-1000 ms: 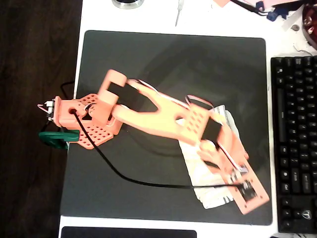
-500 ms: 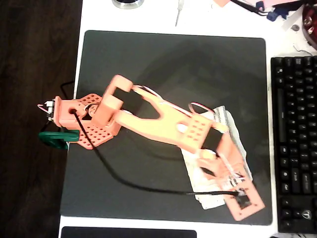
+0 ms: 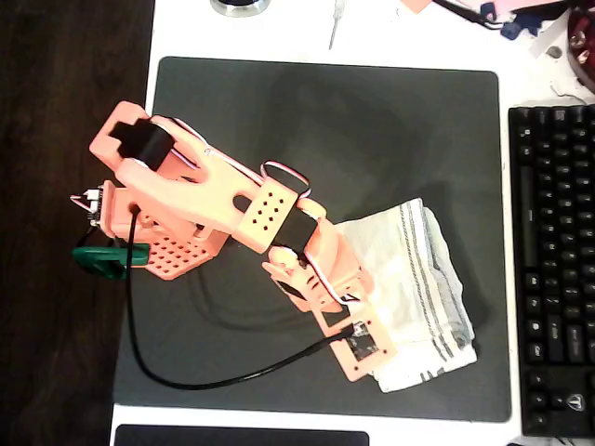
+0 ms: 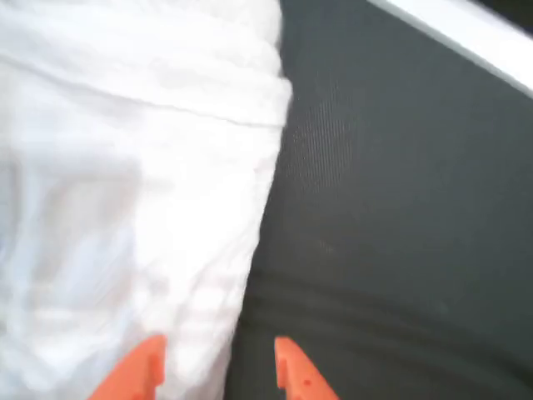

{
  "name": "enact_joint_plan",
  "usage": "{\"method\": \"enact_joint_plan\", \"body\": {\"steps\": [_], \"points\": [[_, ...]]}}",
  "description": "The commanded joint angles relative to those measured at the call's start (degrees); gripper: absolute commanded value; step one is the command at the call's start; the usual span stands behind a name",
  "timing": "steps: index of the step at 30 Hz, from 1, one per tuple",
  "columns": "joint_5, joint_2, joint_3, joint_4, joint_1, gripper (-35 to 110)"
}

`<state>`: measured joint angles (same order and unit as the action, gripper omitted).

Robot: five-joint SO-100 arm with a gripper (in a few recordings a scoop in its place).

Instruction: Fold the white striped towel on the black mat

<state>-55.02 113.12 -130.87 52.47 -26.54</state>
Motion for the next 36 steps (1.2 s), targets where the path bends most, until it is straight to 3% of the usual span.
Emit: {"method": "enact_joint_plan", "body": {"steps": [1,6,14,20,26,36], "points": [[0.2,-1.1,-1.1,-3.3,-0.6,19],[2.6,-8.3,-0.3,-10.5,1.8,19],[3.1,-17.1,3.3,-13.4,2.7,21],[2.9,-18.5,3.7,-13.5,2.3,2],[2.3,-11.2,-2.5,-12.7,1.3,0],[4.5,11.5,-12.2,-1.8,-0.5,0]]}}
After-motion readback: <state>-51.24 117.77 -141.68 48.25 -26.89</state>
